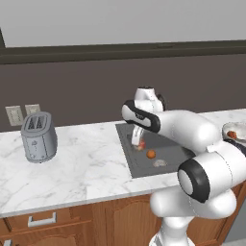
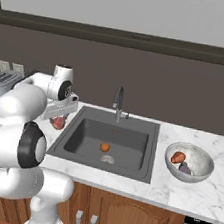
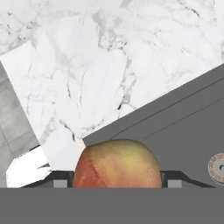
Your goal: There is a mixed pile of frozen fruits and vegetables on the counter. Locate all the frozen vegetables and place the items in a bowl on the counter. Take all the frozen fruits and defrost them in a running sink.
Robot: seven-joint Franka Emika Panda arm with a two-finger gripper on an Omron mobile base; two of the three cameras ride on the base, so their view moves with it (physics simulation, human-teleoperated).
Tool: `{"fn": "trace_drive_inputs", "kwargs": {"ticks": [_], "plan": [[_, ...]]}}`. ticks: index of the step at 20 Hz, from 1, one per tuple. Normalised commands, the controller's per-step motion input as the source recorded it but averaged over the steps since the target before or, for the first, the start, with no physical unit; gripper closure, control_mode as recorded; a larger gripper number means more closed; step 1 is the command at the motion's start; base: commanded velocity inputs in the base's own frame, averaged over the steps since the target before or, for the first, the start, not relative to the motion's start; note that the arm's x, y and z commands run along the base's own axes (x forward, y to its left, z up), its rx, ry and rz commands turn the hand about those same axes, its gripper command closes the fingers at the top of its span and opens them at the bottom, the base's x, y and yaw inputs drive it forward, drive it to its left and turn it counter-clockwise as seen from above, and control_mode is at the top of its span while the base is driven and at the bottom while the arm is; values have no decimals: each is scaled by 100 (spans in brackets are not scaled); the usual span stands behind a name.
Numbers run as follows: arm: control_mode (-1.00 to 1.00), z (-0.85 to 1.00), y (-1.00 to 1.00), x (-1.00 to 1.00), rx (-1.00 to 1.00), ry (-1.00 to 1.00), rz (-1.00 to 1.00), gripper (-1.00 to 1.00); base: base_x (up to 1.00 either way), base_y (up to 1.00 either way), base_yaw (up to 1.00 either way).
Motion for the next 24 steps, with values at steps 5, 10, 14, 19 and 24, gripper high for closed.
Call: {"fn": "trace_drive_inputs", "kwargs": {"ticks": [5, 10, 14, 19, 24], "plan": [[-100, 3, -49, 4, 0, -4, 2, 100, 0, 0, 0], [-100, -9, -49, 25, -2, -1, -1, 100, 0, 0, 0], [-100, -16, -35, 28, -2, 0, -3, 100, 0, 0, 0], [-100, -17, -19, 27, 2, 0, -3, 100, 0, 0, 0], [-100, -43, -9, 28, -4, -2, -3, 100, 0, 0, 0]]}}
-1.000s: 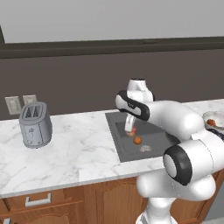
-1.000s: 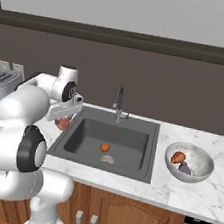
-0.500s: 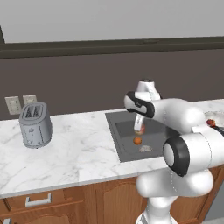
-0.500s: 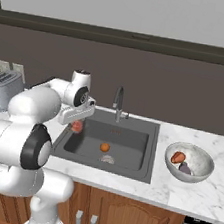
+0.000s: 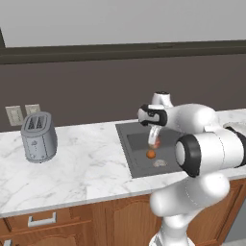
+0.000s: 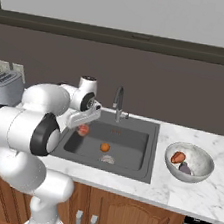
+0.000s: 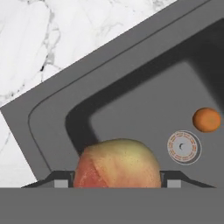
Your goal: There is a mixed pile of frozen fruits and vegetables on the counter. Locate all the frozen vegetables and place the items in a bowl on the counter. Take all the frozen fruits and defrost them in a running sink.
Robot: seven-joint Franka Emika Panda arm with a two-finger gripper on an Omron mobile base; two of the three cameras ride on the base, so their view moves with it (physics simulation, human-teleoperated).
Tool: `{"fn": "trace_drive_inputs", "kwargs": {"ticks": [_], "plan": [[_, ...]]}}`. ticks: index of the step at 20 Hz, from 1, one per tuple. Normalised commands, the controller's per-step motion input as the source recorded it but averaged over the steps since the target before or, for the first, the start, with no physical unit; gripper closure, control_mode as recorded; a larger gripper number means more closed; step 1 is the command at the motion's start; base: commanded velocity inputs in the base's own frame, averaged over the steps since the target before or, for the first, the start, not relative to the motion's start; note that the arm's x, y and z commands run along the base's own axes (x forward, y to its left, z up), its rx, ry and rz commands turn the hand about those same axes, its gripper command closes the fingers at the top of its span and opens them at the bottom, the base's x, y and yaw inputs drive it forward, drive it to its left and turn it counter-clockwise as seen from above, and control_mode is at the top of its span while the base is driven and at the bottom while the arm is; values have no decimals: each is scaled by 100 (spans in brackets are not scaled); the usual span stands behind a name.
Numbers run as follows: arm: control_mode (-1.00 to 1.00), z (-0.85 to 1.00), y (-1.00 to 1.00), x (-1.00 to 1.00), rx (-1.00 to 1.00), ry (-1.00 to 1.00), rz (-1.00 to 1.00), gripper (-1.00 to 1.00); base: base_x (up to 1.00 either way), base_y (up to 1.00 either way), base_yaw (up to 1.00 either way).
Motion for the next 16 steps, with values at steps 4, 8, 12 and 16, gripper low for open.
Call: {"fn": "trace_drive_inputs", "kwargs": {"ticks": [4, 8, 12, 16], "plan": [[-100, -45, -1, 21, -9, -5, -2, 100, 0, 0, 0], [-100, -46, -7, 16, -8, -3, -4, 100, 0, 0, 0], [-100, -38, -22, 10, -2, 0, -9, 100, 0, 0, 0], [-100, -37, -22, 7, -1, 0, -9, 100, 0, 0, 0]]}}
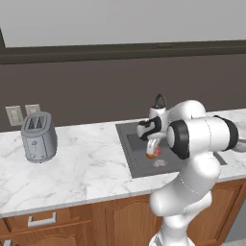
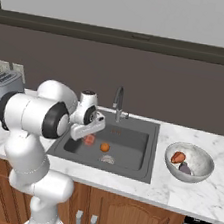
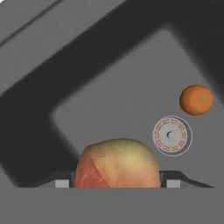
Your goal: There is a mixed pile of frozen fruits and vegetables on the counter. Locate all the frozen vegetables and place the items in a bowl on the counter. Take all the frozen fruits and defrost them in a running sink.
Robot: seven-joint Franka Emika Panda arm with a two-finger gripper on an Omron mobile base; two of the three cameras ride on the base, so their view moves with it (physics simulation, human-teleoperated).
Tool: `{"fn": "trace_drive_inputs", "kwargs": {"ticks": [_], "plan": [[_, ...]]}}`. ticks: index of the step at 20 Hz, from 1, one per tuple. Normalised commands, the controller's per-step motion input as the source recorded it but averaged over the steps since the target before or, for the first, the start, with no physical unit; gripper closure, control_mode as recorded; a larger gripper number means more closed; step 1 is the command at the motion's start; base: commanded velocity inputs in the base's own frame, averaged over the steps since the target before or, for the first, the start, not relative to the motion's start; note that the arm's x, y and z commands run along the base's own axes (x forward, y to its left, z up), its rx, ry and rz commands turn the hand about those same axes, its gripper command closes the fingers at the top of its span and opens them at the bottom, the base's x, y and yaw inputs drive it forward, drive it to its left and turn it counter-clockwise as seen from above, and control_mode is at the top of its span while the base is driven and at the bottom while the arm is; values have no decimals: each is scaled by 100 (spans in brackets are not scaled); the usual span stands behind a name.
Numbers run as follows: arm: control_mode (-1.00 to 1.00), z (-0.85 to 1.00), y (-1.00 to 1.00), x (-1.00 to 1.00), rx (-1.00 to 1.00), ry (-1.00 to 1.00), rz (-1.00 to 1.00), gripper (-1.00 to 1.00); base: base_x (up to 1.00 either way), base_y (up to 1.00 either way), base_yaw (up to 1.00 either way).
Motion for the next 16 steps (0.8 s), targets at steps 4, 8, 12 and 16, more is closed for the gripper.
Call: {"fn": "trace_drive_inputs", "kwargs": {"ticks": [4, 8, 12, 16], "plan": [[-100, -37, -21, 9, -1, 0, -10, 100, 0, 0, 0], [-100, -39, -19, 2, 0, -4, -12, 100, 0, 0, 0], [-100, -38, -16, 8, 0, -4, -17, 100, 0, 0, 0], [-100, -37, -12, 11, 0, -4, -18, 100, 0, 0, 0]]}}
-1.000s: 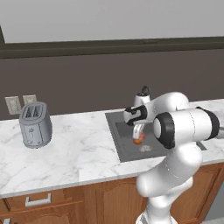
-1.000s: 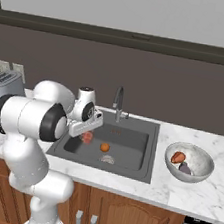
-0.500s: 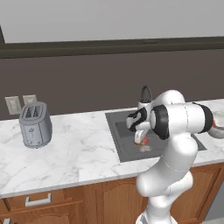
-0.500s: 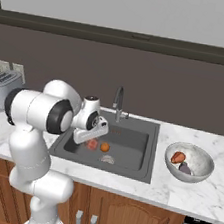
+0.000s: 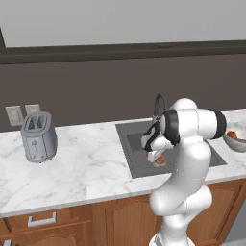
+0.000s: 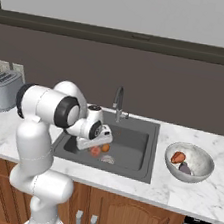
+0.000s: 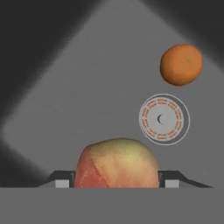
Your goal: There is a mixed pile of frozen fruits and vegetables on the counter. Locate all the frozen vegetables and place the items in a bowl on the counter. Take all the frozen fruits and defrost them in a running sink.
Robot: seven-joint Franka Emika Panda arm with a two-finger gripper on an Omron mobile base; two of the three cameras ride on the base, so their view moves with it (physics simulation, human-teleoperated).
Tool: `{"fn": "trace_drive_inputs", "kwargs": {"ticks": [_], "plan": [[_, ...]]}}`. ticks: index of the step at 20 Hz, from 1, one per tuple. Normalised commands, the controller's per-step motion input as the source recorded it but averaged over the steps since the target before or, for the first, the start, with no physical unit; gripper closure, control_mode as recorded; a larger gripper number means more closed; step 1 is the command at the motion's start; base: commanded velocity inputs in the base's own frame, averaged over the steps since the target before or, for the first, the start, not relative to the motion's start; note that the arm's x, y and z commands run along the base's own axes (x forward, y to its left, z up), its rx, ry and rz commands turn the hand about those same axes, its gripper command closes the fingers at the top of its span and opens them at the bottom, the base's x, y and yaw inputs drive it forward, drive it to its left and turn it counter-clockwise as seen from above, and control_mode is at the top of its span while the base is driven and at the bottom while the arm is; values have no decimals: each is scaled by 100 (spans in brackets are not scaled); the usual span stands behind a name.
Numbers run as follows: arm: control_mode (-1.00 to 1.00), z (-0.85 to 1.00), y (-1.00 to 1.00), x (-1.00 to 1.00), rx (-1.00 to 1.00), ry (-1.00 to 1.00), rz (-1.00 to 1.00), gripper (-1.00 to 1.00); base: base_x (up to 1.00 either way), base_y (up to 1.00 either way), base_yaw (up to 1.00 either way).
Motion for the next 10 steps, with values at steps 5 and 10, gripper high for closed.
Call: {"fn": "trace_drive_inputs", "kwargs": {"ticks": [5, 10], "plan": [[-100, -24, 0, 24, 0, -2, -17, 100, 0, 0, 0], [-100, -6, 5, 41, 0, 0, -9, 100, 0, 0, 0]]}}
